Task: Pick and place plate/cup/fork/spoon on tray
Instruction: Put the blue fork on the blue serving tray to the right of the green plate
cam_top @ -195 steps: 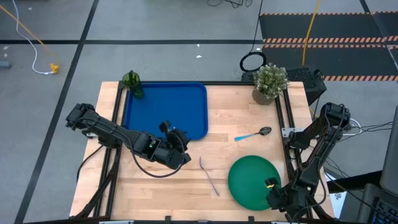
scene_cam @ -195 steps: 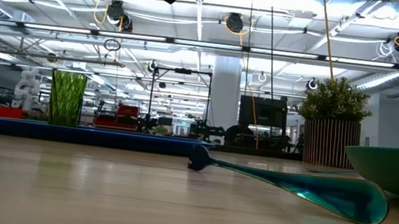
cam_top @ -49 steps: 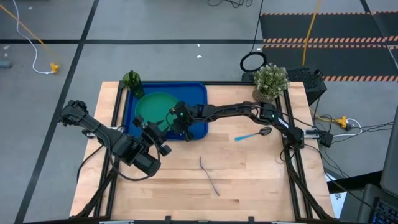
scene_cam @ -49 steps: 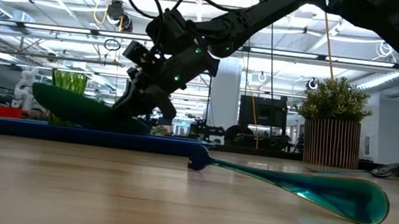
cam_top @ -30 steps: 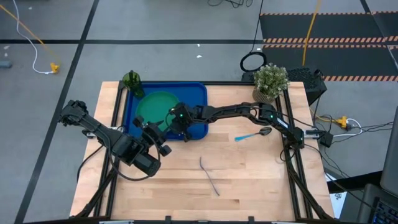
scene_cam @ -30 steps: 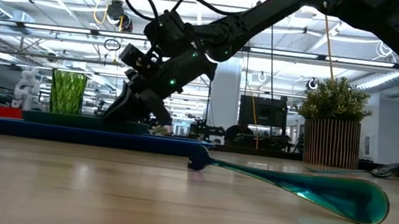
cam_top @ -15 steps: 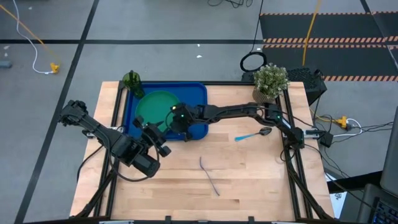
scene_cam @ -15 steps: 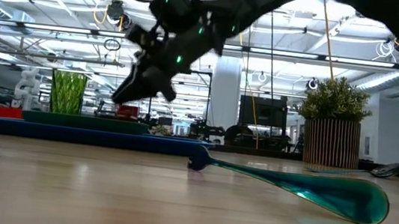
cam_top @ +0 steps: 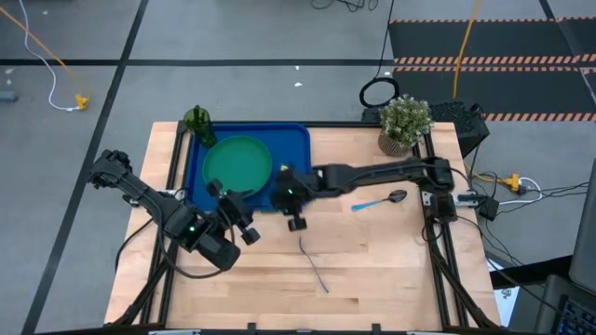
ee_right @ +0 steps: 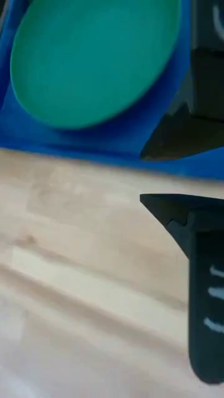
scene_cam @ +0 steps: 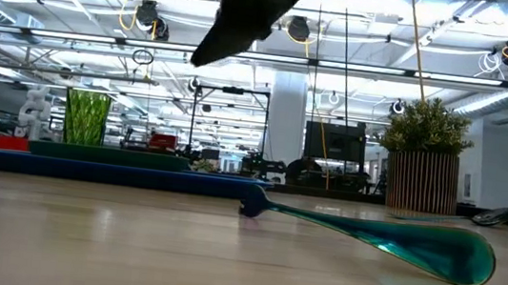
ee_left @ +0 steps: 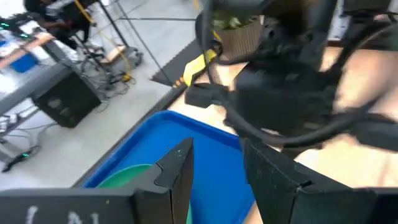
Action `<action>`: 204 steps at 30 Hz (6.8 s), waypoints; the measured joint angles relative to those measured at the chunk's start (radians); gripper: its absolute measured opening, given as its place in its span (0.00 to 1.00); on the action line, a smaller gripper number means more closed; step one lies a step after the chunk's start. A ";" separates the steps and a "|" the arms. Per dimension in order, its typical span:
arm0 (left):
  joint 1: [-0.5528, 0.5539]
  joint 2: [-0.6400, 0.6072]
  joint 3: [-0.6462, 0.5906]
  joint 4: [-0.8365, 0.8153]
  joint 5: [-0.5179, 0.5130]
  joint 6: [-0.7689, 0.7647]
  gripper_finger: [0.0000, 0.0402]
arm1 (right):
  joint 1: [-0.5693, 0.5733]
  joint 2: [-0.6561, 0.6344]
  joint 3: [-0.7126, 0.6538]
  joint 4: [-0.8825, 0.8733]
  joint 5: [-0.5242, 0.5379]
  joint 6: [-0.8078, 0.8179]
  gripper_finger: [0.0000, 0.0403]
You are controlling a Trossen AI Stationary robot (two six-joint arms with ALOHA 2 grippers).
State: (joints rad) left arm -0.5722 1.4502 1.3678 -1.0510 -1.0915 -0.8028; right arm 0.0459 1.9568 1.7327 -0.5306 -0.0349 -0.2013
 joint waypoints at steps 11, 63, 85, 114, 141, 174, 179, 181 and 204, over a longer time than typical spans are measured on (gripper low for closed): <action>-0.003 0.012 0.000 0.067 0.079 0.009 0.36 | 0.221 -0.183 -0.419 0.355 0.328 0.252 0.21; -0.032 0.084 0.000 0.561 0.167 0.307 0.36 | 0.531 0.039 -0.615 0.562 0.773 0.961 0.21; -0.032 0.084 0.000 0.567 0.167 0.309 0.36 | 0.527 0.101 -0.636 0.714 0.753 0.960 0.21; -0.032 0.083 0.000 0.576 0.175 0.329 0.36 | 0.514 0.027 -0.630 0.620 0.708 1.003 0.51; -0.032 0.083 0.000 0.581 0.175 0.323 0.36 | 0.485 0.080 -0.626 0.643 0.607 0.974 0.15; -0.032 0.083 0.000 0.576 0.175 0.328 0.36 | 0.478 0.027 -0.630 0.511 0.590 0.929 0.43; -0.032 0.083 0.000 0.576 0.175 0.327 0.36 | 0.481 0.027 -0.630 0.507 0.590 0.948 0.33; -0.032 0.083 0.000 0.576 0.175 0.328 0.36 | 0.481 0.027 -0.629 0.505 0.588 0.944 0.26; -0.032 0.095 -0.031 0.479 0.188 0.323 0.36 | 0.499 -0.120 -0.630 0.417 0.778 0.432 0.00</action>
State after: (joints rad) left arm -0.6044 1.5455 1.3371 -0.5723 -0.9038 -0.4797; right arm 0.5453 1.8368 1.1023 -0.1137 0.7429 0.2306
